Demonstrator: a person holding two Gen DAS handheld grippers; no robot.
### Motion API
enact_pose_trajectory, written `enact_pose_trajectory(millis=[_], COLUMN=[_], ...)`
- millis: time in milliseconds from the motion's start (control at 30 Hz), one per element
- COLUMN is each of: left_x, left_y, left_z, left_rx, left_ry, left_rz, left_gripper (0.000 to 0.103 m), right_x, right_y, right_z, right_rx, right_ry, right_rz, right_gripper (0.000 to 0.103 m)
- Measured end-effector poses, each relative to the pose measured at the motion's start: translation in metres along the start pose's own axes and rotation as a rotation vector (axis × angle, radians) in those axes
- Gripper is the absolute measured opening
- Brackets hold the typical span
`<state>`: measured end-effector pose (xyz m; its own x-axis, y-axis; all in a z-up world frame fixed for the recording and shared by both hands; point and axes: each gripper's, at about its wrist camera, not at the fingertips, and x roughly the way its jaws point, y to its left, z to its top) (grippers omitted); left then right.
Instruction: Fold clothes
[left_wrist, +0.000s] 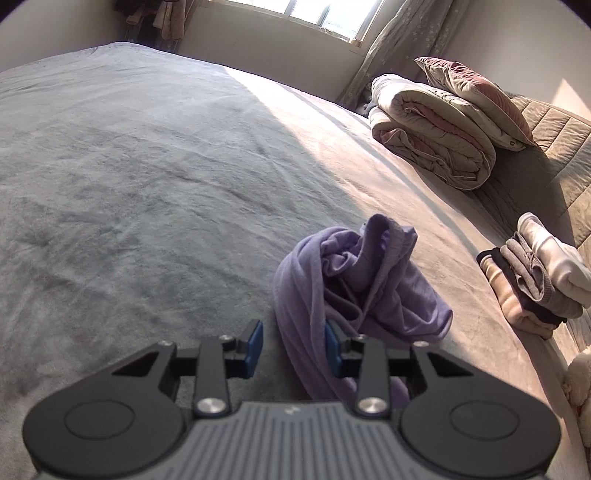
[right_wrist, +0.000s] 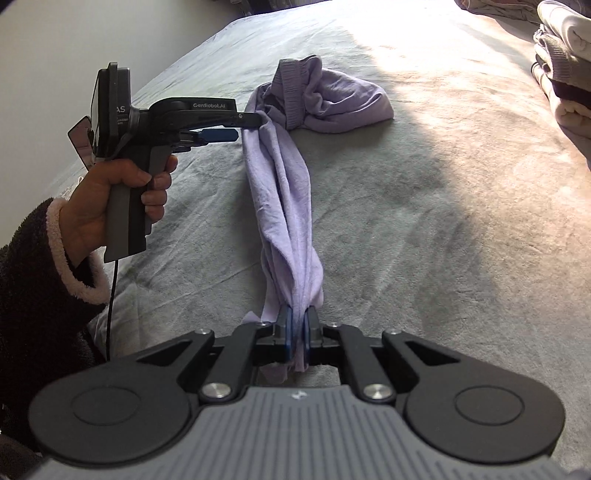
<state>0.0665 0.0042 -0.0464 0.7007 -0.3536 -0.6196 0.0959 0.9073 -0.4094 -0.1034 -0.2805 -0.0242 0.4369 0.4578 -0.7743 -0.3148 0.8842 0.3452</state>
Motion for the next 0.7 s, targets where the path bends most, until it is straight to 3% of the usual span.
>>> enact_pose_trajectory(millis=[33,367,700], left_x=[0.001,-0.018,-0.068], left_y=[0.001,-0.007,-0.013], left_z=[-0.001,-0.020,-0.050], left_rx=[-0.016,0.031,0.148], left_ry=[0.023,0.169,0.230], left_rz=[-0.036,-0.141,-0.275], left_gripper=[0.005,0.003,0.003], right_x=[-0.002,-0.022,-0.019], right_y=[-0.004,-0.036,-0.044], right_z=[-0.001,0.009,0.017], right_rx=[0.013,0.082,0.140], right_ry=[-0.006,-0.092,-0.119], right_rz=[-0.009,-0.141,-0.170], right_gripper=[0.007,0.007,0.016])
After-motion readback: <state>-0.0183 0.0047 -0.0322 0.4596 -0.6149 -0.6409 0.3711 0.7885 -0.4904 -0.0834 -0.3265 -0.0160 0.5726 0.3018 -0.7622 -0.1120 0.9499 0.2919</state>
